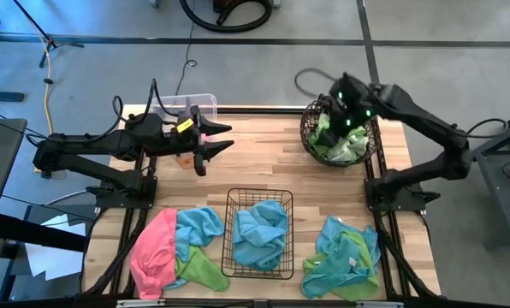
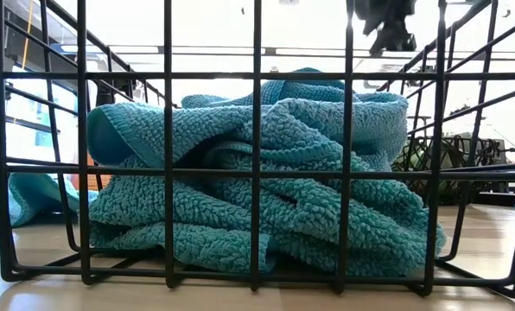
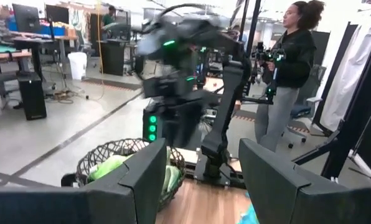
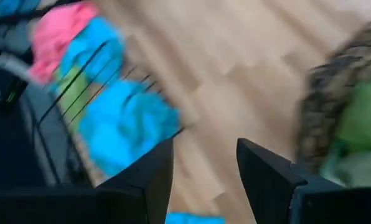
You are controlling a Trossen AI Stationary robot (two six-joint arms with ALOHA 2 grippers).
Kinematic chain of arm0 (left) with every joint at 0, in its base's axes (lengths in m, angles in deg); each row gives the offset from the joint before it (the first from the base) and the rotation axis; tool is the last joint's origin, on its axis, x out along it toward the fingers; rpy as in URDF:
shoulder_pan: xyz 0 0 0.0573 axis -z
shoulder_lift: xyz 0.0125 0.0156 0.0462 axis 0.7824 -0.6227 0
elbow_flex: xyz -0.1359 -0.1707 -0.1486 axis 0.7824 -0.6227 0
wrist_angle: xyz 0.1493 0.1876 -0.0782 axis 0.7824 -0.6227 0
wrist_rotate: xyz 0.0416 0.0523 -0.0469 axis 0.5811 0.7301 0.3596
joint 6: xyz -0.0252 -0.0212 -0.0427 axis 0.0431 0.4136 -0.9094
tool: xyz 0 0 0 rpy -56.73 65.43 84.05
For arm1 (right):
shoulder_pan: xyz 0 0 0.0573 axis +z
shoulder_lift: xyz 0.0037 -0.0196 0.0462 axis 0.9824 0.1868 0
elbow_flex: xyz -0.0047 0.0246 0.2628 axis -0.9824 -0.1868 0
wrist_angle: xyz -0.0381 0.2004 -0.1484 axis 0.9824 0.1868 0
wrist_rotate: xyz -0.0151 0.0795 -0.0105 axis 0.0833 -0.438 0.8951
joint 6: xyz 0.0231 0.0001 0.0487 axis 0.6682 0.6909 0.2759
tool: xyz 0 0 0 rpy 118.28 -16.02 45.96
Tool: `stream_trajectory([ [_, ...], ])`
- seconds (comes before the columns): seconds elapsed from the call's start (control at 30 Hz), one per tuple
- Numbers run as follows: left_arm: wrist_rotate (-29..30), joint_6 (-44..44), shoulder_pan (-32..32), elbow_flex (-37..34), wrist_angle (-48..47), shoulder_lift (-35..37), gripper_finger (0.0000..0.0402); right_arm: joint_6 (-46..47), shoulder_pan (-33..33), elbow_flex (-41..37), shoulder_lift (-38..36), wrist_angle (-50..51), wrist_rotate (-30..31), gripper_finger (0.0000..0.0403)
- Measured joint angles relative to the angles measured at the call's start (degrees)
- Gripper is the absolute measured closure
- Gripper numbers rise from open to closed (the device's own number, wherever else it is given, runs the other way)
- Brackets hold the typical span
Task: Sort microfiber towel by color & place in baskets
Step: Put the blue towel into the bottom basket
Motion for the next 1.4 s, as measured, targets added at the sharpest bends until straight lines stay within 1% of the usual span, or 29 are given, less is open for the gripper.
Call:
stream_trajectory([
  [0.07, 0.0, 0.0, 0.0, 0.0, -0.4, 0.0, 0.0212, 2.3, 5.5, -0.6, -1.7, -1.3, 0.5, 0.023],
  [0.17, -1.1, -1.2, 0.0, 0.0, -0.3, 0.0, 0.0212, 6.6, 14.1, -1.7, -3.9, -6.6, 1.3, 0.023],
  [0.27, -3.3, -2.6, 0.0, 0.0, 0.3, 0.0, 0.0212, 9.7, 22.3, -2.8, -5.4, -14.3, 4.9, 0.023],
  [0.33, -4.6, -2.5, 0.0, 0.0, 0.5, 0.0, 0.0212, 9.6, 27.1, -3.0, -5.6, -20.2, 9.3, 0.023],
  [0.4, -4.9, -2.5, 0.0, 0.0, 0.4, 0.0, 0.0212, 7.2, 31.5, -3.0, -5.5, -27.1, 14.2, 0.023],
  [0.53, -4.9, -2.3, 0.0, 0.0, 1.2, 0.3, 0.0212, -2.4, 37.1, -3.0, -5.3, -40.2, 24.8, 0.023],
  [0.67, -4.9, -1.2, 0.0, 0.0, 2.4, 0.3, 0.0212, -12.5, 38.8, -3.0, -5.3, -48.8, 36.1, 0.023],
  [0.77, -4.9, -0.5, 0.0, 0.0, 3.0, 0.3, 0.0212, -14.1, 38.7, -3.0, -5.3, -52.2, 40.5, 0.023],
  [0.97, -4.8, -0.5, 0.0, 0.0, 3.6, 0.3, 0.0212, -13.5, 38.2, -3.1, -4.8, -51.1, 40.9, 0.023],
  [1.13, -4.8, -0.9, 0.0, 0.0, 3.9, 0.3, 0.0212, -16.8, 38.2, -3.1, -3.9, -50.7, 40.7, 0.023],
  [1.23, -5.0, -2.1, 0.0, 0.0, 3.8, 0.3, 0.0212, -15.3, 38.2, -3.1, -3.8, -50.8, 40.7, 0.023],
  [1.4, -9.8, -4.5, 0.0, 0.0, 3.5, 0.3, 0.0212, -13.7, 38.2, -3.1, -3.6, -50.2, 40.6, 0.023],
])
